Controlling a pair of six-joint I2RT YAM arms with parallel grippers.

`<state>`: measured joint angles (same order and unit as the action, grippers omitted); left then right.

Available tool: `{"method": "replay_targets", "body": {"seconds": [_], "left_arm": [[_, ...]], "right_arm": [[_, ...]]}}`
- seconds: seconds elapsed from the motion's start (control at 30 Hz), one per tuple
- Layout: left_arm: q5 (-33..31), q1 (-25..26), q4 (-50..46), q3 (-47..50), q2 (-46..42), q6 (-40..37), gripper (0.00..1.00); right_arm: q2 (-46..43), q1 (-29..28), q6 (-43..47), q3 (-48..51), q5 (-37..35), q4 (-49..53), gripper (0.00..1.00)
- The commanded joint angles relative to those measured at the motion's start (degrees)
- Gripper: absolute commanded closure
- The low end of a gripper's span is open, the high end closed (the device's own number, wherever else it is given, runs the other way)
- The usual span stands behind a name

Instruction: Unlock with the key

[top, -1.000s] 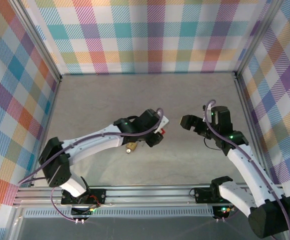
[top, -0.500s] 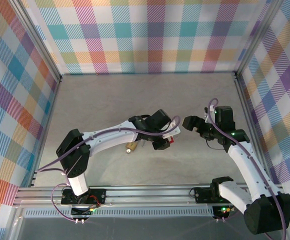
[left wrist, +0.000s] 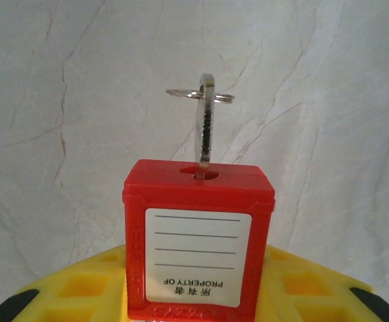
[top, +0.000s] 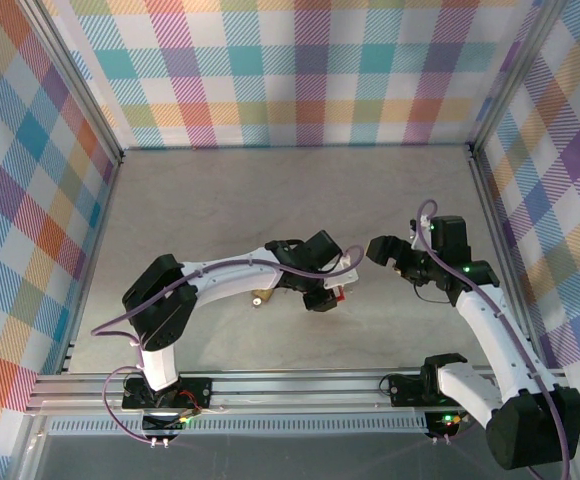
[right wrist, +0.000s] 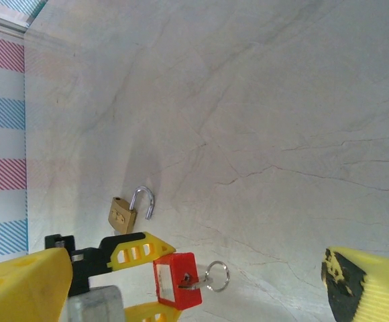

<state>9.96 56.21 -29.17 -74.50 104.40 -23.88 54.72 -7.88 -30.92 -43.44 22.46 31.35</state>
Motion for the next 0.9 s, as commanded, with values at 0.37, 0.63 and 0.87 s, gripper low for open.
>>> {"method": "replay_targets", "body": {"seconds": [0.37, 0.63, 0.87], "left_arm": [[-15.4, 1.21, 9.9, -7.58, 7.27, -7.04, 1.0], [-17.15, 1.86, 12.67, -9.27, 11.7, -7.98, 1.0], [-13.78, 4.77, 13.87, -4.13, 10.69, -6.79, 1.0]], "right_arm": [[-3.65, 2.92, -0.89, 2.14, 1.29, 0.73, 0.04], [-5.49, 6.67, -0.88, 2.39, 3.53, 1.25, 0.04], [-5.5, 8.56, -1.44, 3.62, 5.89, 0.08, 0.04]]}}
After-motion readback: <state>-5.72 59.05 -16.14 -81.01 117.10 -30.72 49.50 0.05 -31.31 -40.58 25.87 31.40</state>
